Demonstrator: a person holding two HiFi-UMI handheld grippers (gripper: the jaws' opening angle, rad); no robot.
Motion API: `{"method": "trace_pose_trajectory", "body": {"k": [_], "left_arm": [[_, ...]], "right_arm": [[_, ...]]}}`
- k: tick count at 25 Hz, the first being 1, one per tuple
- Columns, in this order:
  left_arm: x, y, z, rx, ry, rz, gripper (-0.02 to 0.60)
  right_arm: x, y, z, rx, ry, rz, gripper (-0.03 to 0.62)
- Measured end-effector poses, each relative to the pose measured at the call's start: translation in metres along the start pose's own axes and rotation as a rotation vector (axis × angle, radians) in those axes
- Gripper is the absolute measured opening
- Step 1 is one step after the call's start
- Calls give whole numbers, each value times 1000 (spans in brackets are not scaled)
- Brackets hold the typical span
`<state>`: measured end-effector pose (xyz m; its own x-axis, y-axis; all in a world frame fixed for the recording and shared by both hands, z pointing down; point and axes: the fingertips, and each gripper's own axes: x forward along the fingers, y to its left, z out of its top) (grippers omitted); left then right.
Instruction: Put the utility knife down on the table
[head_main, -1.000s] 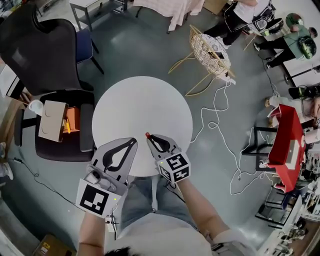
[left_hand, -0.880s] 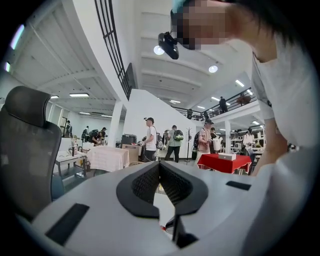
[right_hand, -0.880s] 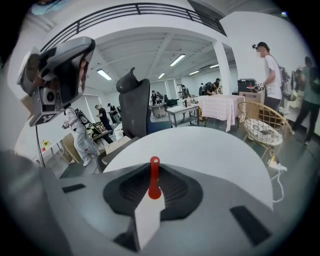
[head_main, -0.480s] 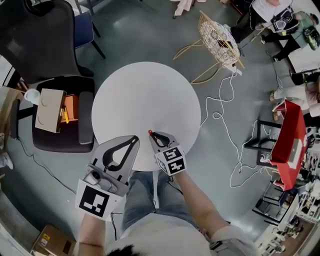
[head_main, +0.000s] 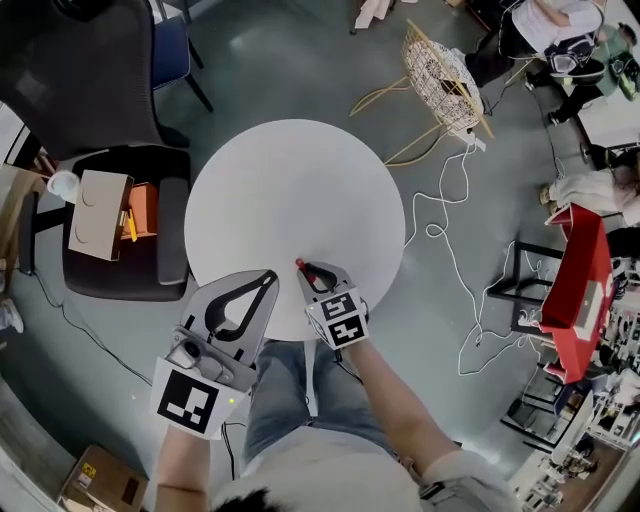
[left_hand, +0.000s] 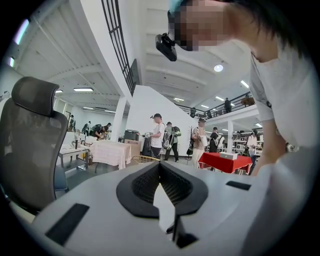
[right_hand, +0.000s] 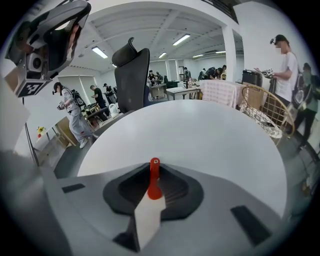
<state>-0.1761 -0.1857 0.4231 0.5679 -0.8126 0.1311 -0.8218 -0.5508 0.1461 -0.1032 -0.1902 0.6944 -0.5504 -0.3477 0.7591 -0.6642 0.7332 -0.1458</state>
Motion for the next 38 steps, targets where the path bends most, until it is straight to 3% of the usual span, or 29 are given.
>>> {"method": "trace_pose_trajectory", "body": {"k": [14, 17, 28, 38], "left_arm": [[-2, -10, 13, 19, -8, 10, 9], [-1, -15, 20, 24, -19, 9, 9], [8, -58, 64, 72, -94, 5, 9], [13, -121, 86, 102, -136, 22, 9]], "right_arm": [[-24, 2, 29, 11, -81, 28, 58], [-40, 6, 48, -2, -141, 44, 9], [-152, 20, 136, -54, -429, 120, 8], [-279, 33, 158, -137, -647, 178, 8]]}}
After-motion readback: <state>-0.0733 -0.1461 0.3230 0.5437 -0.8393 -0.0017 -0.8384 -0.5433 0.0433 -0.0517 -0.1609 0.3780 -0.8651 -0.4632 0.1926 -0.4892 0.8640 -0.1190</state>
